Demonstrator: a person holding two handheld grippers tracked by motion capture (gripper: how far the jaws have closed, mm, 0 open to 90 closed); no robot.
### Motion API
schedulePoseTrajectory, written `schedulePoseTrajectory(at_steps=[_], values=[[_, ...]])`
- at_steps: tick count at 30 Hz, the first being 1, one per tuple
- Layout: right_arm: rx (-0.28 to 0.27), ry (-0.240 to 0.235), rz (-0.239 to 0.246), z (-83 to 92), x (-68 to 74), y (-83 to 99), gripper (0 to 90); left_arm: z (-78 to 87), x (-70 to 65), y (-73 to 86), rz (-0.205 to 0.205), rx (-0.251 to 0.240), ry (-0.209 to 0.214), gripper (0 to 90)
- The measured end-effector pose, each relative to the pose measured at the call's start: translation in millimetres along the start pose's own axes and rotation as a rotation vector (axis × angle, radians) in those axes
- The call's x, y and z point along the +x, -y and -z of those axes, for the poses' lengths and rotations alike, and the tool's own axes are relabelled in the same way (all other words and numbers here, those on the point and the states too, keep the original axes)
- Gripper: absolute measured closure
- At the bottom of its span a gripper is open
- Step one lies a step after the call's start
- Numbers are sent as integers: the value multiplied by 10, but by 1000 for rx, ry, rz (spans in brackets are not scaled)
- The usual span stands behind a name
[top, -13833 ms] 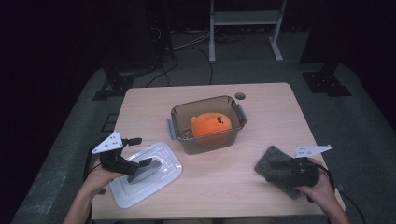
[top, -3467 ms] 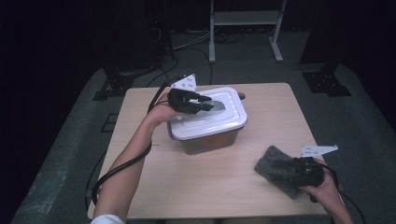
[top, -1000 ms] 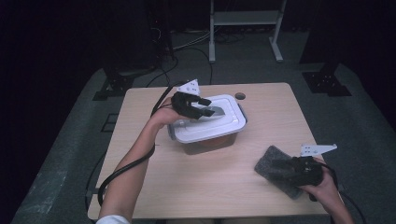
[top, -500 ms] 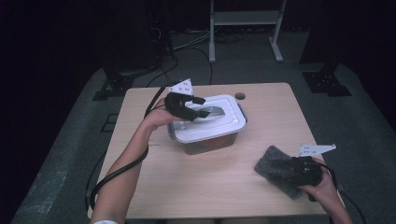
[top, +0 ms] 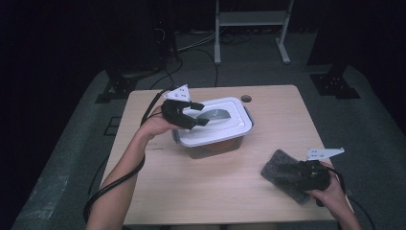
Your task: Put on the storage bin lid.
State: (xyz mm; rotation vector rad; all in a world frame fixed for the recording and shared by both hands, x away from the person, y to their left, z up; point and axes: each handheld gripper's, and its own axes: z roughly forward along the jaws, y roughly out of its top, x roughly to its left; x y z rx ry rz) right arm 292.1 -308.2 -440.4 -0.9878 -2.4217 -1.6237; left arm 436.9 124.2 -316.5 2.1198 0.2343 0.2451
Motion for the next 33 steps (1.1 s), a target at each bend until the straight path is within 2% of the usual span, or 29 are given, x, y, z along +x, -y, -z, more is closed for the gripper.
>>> schedulePoseTrajectory(at_steps=[8,16,33], values=[[0,1,1,-15,1,0,289,79,-75,60,4,0,-3,330],[5,0,-3,-26,1,2,289,182,-121,161,30,-22,-5,306],[11,0,-2,-44,4,-5,289,398,-248,300,45,-27,-32,263]])
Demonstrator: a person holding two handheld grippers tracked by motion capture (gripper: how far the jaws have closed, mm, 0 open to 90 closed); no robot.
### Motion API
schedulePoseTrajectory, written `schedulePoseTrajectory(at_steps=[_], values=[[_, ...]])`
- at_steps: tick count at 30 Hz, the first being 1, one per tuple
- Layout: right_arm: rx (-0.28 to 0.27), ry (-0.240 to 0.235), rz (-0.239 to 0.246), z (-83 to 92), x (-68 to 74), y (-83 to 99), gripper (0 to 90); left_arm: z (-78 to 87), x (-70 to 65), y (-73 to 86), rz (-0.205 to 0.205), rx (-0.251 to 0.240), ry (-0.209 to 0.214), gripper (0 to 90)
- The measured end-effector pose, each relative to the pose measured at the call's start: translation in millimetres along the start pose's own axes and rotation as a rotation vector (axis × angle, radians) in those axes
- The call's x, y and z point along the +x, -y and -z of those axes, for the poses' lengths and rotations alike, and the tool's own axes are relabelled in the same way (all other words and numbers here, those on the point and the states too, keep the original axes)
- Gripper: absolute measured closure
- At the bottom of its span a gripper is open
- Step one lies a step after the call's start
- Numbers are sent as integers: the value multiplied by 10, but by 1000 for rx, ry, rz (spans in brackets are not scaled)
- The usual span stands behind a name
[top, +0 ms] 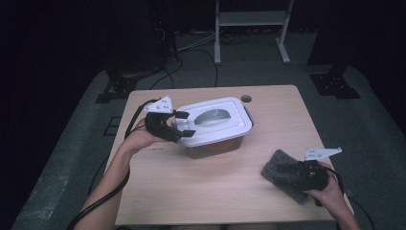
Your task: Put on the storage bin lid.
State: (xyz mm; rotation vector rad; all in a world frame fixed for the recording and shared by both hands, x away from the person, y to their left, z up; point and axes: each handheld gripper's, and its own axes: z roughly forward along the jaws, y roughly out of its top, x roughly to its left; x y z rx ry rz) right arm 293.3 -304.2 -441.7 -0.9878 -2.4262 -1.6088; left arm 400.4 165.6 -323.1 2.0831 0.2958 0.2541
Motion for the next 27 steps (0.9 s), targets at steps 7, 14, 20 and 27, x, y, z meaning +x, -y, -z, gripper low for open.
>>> schedulePoseTrajectory(at_steps=[7,14,20,27], values=[[3,0,2,-6,2,-7,288,85,-59,99,6,2,-17,241],[11,1,2,-30,0,-5,289,173,-120,214,7,-1,-22,207],[10,1,5,-37,1,-5,288,274,-148,278,24,-11,-29,194],[16,1,-1,-50,2,-6,288,368,-169,374,41,-22,-48,166]])
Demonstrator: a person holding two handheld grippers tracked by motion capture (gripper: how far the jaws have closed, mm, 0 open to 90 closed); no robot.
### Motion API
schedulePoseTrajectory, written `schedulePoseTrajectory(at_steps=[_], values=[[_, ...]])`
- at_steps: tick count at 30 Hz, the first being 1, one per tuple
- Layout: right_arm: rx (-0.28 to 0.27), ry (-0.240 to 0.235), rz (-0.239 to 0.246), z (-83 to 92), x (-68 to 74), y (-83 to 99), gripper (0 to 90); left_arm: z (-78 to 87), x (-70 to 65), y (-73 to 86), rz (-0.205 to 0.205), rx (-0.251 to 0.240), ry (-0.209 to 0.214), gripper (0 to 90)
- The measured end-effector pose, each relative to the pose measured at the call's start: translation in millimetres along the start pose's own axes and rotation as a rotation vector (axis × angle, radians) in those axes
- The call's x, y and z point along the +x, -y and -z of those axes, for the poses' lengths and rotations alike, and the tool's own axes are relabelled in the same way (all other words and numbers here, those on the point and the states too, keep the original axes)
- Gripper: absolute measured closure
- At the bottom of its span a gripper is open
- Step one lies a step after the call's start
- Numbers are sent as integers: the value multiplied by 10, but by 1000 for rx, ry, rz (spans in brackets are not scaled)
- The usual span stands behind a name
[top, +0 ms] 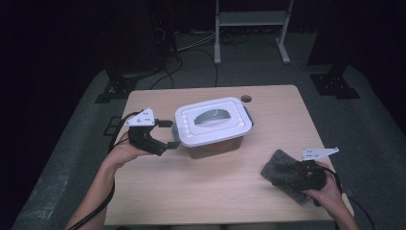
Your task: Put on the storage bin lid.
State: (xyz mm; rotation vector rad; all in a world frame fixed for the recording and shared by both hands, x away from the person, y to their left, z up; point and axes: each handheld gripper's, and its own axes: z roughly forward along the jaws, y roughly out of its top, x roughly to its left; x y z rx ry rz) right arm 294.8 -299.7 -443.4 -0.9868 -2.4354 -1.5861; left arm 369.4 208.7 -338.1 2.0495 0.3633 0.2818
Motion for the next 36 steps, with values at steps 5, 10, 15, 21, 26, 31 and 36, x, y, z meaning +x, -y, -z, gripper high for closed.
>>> schedulePoseTrajectory(at_steps=[5,10,15,21,26,31,36], values=[[0,1,5,-7,5,-7,288,19,-14,104,19,-12,-8,153],[1,2,2,-12,12,-9,288,48,-27,191,30,-7,-15,136],[2,3,2,-12,11,-9,289,79,-39,302,51,-5,-22,116],[4,4,1,-13,9,-7,288,108,-63,425,63,4,-31,103],[4,6,2,-12,9,-5,288,127,-83,506,74,15,-37,103],[6,7,1,-15,6,-3,288,144,-120,568,68,21,-46,103],[4,8,1,-12,6,-2,286,145,-163,628,67,28,-51,103]])
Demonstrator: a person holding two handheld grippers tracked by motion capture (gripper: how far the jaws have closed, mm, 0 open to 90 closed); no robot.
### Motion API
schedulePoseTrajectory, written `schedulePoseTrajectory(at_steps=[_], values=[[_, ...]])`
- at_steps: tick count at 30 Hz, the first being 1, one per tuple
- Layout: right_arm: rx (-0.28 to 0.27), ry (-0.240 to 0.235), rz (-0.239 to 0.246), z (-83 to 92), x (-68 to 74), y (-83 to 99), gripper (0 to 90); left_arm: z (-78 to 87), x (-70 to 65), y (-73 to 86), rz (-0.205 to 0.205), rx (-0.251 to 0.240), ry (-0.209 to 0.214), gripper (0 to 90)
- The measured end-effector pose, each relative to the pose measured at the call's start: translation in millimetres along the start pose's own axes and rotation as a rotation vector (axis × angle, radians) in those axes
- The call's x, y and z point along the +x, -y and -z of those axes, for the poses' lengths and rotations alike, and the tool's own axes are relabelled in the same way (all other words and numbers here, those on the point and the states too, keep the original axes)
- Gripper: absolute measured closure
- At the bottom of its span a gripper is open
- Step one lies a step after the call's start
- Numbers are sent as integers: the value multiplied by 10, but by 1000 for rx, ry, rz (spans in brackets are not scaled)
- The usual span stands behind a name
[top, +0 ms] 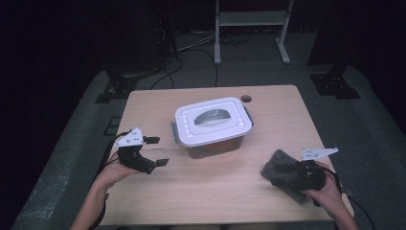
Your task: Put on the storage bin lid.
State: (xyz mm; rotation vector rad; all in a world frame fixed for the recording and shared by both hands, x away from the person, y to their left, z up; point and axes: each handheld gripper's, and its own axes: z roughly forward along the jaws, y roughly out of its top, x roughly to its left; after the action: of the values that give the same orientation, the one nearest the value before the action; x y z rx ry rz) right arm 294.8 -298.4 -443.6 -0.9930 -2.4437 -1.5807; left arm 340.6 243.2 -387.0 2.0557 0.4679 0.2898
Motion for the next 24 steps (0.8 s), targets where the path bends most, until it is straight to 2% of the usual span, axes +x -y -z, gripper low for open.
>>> schedulePoseTrajectory(at_steps=[16,24], values=[[4,1,-5,-1,-6,16,286,-46,-148,188,26,-9,28,102],[10,2,-11,-5,-12,24,286,-85,-212,258,27,-11,30,99]])
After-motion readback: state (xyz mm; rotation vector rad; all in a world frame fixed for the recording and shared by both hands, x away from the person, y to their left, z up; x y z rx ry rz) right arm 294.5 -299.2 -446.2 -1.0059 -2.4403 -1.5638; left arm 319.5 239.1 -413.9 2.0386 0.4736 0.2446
